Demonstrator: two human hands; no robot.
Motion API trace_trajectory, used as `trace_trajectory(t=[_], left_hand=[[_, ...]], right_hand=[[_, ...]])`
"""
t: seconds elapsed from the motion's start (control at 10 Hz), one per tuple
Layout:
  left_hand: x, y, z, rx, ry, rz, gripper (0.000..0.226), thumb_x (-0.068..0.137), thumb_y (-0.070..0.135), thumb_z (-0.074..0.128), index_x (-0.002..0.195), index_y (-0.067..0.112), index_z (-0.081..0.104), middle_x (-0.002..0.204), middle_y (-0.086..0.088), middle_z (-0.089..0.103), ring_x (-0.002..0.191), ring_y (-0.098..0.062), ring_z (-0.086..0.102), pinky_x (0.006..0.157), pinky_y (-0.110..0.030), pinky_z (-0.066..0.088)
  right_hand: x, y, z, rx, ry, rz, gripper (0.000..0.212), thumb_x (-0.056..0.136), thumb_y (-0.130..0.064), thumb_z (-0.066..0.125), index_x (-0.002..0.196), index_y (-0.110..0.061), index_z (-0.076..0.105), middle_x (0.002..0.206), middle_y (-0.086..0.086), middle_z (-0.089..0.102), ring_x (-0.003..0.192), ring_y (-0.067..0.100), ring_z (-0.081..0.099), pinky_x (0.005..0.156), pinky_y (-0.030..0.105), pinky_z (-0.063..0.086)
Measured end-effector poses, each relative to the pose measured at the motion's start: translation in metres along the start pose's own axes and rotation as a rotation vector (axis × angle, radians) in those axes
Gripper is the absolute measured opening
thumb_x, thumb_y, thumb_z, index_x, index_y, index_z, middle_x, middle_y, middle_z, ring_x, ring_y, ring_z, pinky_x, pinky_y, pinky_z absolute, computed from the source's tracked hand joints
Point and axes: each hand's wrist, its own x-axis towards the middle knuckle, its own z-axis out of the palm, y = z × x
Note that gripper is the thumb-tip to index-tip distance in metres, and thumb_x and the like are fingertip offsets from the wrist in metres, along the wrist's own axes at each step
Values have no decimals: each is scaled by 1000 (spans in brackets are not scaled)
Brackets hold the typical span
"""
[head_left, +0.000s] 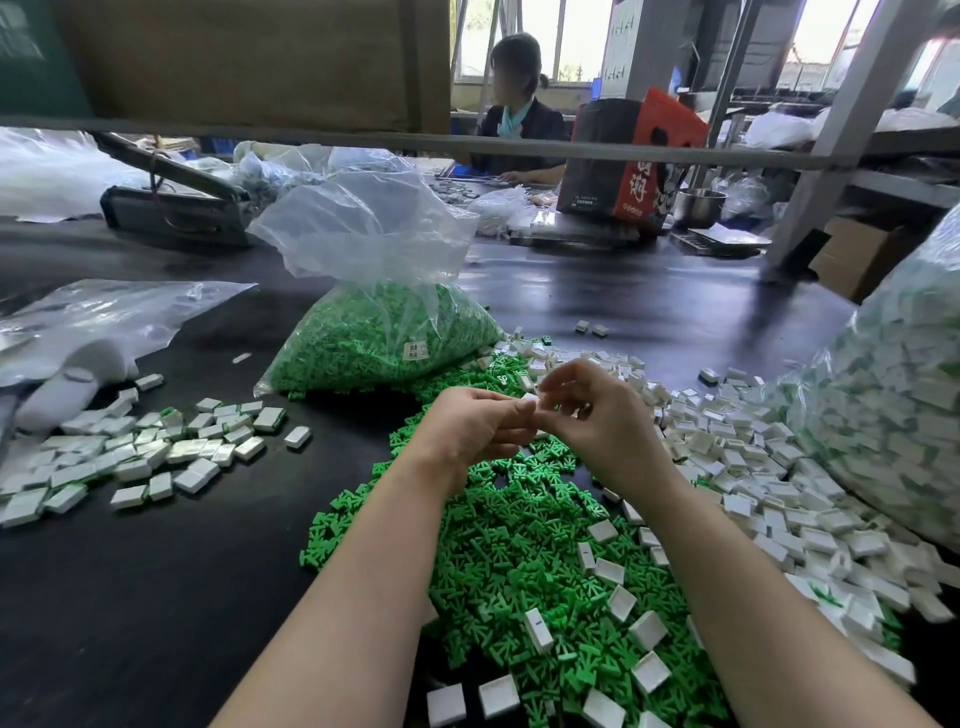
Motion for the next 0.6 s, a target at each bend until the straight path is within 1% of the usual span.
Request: trace_trajectory(t=[0.1,0.2,0.3,0.4,0.5,0.6], left_hand=[[0,3,-10,-33,13,-3,3,83,0,70,83,3,70,67,-8,71,54,-10,65,53,-19,54],[1,3,-20,13,56,25,12,78,-2,73,87,5,69,71,-5,72,60,-10,67,57,-18,55],[2,1,-23,119,76,43,15,76,0,76,87,7,69,73,-4,71,64,-11,64,58,-18,54],[-1,1,-22,277,53,68,15,75,1,77,85,9,71,76,-3,72,64,-9,62,55,-17,50],[1,-1,-22,384,16,79,16,73,2,78,83,12,73,81,-4,73,76,-13,64,62,-22,46],[-2,2,-17,454,42,118,12,76,2,76,82,12,74,77,-2,70,79,-16,62,68,-24,45]], right_hand=[[1,4,1,-6,-37,36,27,79,-20,80,101,-18,64,87,-10,70,73,0,62,68,17,51],[1,10,2,-106,-184,102,18,84,-23,75,100,-19,66,89,-11,68,78,9,65,67,20,53],[-1,13,4,-195,-286,100,9,87,-28,72,94,-28,66,88,-17,65,80,1,61,66,13,42],[1,10,1,-228,-307,104,3,89,-31,70,90,-31,67,88,-17,65,84,-2,59,70,16,41],[2,10,-3,-260,-341,116,4,91,-29,67,92,-26,70,87,-16,65,81,-3,59,68,13,43],[5,1,-15,-243,-347,140,8,92,-26,66,95,-20,70,84,-13,66,78,1,61,74,18,52]])
